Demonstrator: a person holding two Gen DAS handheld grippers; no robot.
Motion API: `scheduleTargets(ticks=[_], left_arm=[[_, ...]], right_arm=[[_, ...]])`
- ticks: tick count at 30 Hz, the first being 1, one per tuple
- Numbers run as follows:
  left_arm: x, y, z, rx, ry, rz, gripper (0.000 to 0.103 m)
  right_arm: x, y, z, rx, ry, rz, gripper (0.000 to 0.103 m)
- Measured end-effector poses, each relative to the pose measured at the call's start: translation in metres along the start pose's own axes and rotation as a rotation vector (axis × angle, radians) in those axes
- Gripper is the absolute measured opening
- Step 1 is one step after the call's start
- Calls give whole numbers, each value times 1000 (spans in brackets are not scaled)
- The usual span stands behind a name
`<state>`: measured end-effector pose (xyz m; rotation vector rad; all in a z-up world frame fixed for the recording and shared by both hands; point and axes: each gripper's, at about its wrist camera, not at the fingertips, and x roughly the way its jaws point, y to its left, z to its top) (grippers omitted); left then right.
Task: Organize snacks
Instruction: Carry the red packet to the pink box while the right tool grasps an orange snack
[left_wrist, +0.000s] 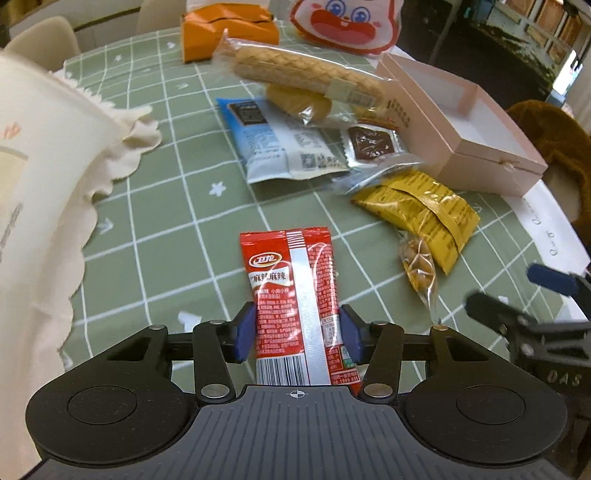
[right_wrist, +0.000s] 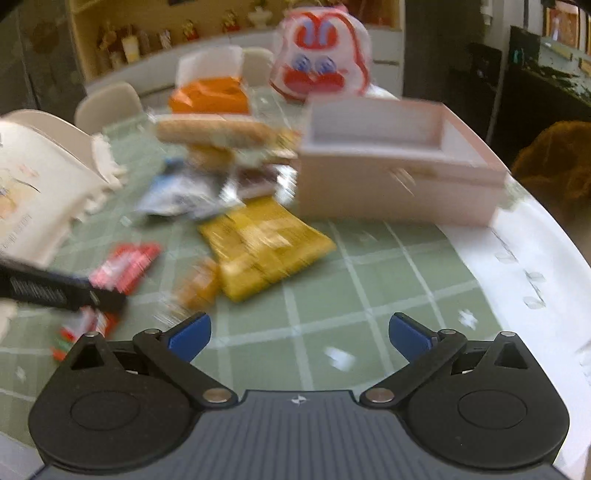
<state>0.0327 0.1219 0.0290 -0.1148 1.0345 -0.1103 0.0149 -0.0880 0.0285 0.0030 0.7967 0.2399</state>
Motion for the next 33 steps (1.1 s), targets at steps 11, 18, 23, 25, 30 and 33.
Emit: scheduleTargets(ticks=[11, 18, 23, 25, 30, 33], left_arm=[[-12, 37, -7, -77, -13, -112, 53], [-15, 55, -6, -85, -9, -168, 53], [-16, 60, -7, -59, 2, -208, 53], [-16, 61, -8, -47, 8, -224, 53], [-20, 55, -11, -5, -3, -253, 53], [-21, 47, -12, 27, 6, -269, 53]], right_arm=[[44, 48, 18, -4, 180, -45, 98], [47, 68, 24, 50, 179, -109, 80], [42, 80, 24, 69, 165, -139, 44], [37, 82, 22, 80, 168, -145, 31], [20, 83, 9, 104, 166, -172, 27], [10, 79, 2, 121, 161, -186, 26]])
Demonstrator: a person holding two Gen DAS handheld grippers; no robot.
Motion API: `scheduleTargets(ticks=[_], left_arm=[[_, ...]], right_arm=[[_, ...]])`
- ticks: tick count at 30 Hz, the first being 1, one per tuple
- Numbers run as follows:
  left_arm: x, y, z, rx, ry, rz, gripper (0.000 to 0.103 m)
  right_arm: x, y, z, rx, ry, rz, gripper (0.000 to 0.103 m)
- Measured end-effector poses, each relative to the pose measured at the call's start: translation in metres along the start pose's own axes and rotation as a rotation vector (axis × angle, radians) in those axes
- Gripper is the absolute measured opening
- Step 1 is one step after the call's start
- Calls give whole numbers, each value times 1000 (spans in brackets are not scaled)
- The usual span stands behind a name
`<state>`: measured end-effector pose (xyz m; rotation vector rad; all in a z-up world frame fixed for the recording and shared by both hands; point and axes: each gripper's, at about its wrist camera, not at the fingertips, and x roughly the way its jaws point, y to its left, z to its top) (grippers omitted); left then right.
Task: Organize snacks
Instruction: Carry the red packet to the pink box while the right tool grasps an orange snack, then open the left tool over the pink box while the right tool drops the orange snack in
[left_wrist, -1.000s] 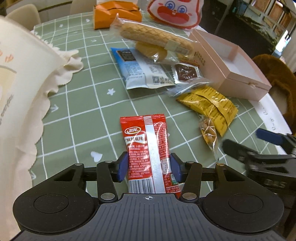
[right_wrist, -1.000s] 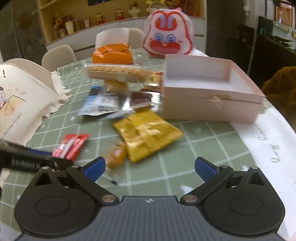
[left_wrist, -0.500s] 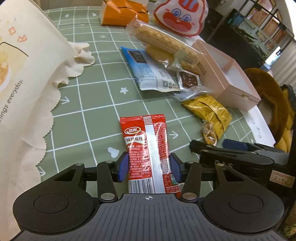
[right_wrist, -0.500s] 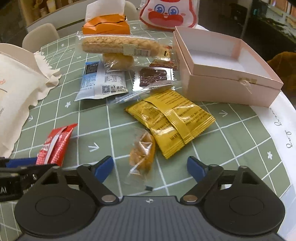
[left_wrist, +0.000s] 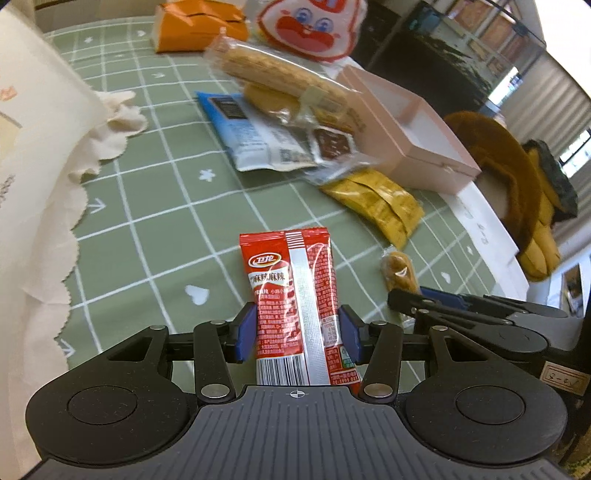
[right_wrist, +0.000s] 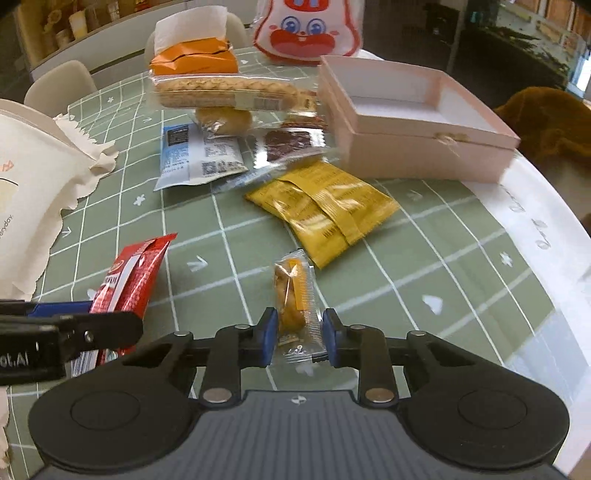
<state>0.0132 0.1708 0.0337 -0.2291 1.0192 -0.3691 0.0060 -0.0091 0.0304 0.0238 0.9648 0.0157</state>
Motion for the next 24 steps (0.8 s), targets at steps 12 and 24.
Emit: scheduleTargets(ticks=[12, 24], left_arm=[[9, -87, 14, 188, 16, -69, 53], [5, -150, 158, 191, -172, -152, 53]], right_arm=[[-52, -74, -8, 141, -84, -49, 26], [-86, -155, 111, 120, -328, 4, 25]])
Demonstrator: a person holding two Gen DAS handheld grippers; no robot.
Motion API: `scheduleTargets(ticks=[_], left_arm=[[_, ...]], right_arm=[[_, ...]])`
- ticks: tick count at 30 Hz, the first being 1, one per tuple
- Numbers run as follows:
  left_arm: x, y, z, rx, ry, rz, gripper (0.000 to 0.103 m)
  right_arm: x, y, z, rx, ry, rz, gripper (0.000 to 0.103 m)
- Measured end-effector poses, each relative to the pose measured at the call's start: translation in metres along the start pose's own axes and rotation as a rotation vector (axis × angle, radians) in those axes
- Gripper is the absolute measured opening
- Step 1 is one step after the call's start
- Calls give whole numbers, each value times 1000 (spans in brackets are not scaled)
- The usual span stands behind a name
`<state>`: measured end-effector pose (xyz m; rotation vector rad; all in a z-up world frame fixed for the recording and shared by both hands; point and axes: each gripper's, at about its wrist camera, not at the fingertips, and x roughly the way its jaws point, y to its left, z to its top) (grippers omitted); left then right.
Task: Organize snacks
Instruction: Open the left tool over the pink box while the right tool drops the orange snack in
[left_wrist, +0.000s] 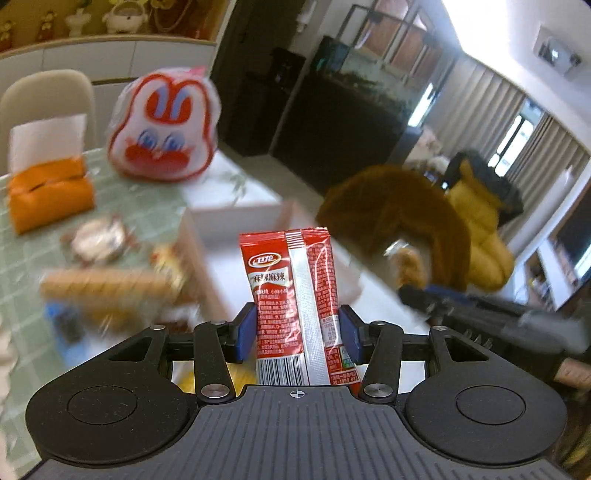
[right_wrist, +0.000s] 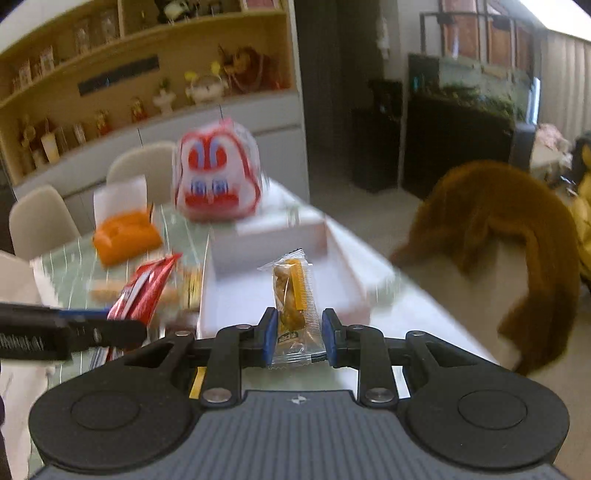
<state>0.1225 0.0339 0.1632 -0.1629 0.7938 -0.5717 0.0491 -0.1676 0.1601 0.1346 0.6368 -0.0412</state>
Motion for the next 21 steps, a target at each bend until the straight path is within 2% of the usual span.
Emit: scheduleTargets(ticks=[2, 6, 7, 10, 11, 12, 13, 15, 16, 18, 21], left_arm=[[28, 0, 25, -11, 18, 22, 53], [92, 7, 45, -54, 69, 64, 53], [104, 9, 49, -70, 65, 59, 53], [149, 24, 58, -133, 88, -19, 58], [158, 27, 59, -131, 99, 2, 55], [162, 28, 60, -115, 98, 45, 53], [163, 29, 60, -94, 90, 90, 53], [159, 38, 58, -87, 73, 113, 53], [155, 44, 57, -92, 67, 117, 53], [141, 58, 56, -85, 36, 142, 53], [119, 90, 56, -80, 2, 226, 53]], right_arm=[[25, -10, 22, -17, -1, 28, 25], [83, -26, 40, -23, 55, 64, 26], [96, -28, 41, -25, 68, 67, 26], [137, -30, 41, -48, 101, 78, 28], [149, -31, 42, -52, 124, 90, 34], [160, -32, 42, -48, 157, 93, 42], [163, -35, 41, -35, 170, 94, 45], [157, -40, 36, -14, 143, 108, 64], [153, -40, 31, -22, 129, 111, 68], [142, -40, 19, -42, 116, 123, 70], [129, -31, -5, -108, 172, 206, 72]])
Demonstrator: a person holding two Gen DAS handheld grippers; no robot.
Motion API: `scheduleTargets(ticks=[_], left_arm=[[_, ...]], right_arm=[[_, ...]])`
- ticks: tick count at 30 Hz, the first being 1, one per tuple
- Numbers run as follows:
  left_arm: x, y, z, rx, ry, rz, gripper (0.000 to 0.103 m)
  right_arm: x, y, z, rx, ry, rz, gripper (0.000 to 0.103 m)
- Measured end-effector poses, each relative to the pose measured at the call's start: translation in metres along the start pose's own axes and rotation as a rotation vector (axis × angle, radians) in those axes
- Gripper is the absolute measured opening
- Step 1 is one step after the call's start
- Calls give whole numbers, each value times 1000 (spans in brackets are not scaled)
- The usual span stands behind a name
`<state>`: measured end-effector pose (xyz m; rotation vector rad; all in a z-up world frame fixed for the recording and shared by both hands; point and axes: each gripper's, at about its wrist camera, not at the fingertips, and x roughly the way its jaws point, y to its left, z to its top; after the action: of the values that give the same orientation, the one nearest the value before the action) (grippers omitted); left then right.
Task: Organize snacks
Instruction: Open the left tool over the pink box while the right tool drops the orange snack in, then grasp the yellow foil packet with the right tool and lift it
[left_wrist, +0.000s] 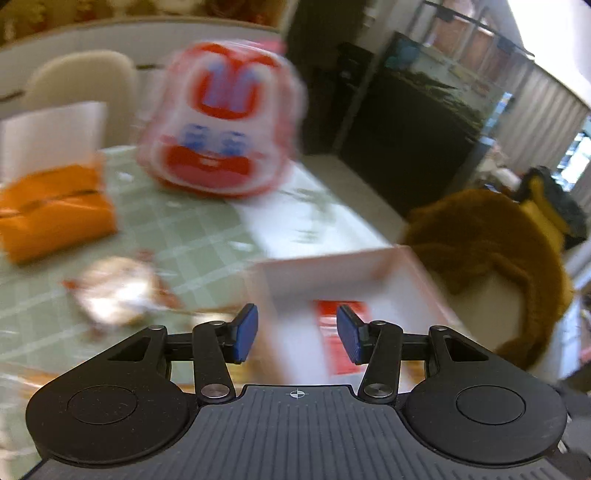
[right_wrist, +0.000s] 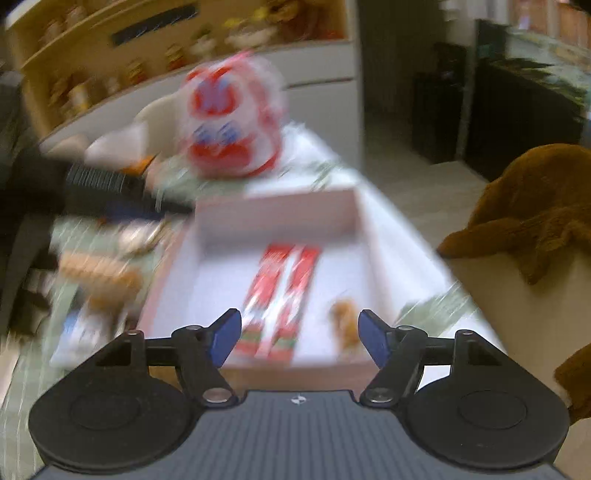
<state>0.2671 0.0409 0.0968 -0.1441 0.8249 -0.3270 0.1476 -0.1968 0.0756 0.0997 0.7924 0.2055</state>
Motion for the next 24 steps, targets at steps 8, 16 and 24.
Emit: scheduleTargets(ticks=[8, 16, 24], left_arm=[[-11, 71, -27, 6, 64, 162, 51], [-38, 68, -79, 62, 162, 50, 49], [-71, 41, -130, 92, 143, -102, 49]], right_arm=[[24, 71, -46, -116, 133, 177, 76], [60, 130, -52, -138, 194, 180, 76], [28, 134, -84, -80, 192, 105, 65]])
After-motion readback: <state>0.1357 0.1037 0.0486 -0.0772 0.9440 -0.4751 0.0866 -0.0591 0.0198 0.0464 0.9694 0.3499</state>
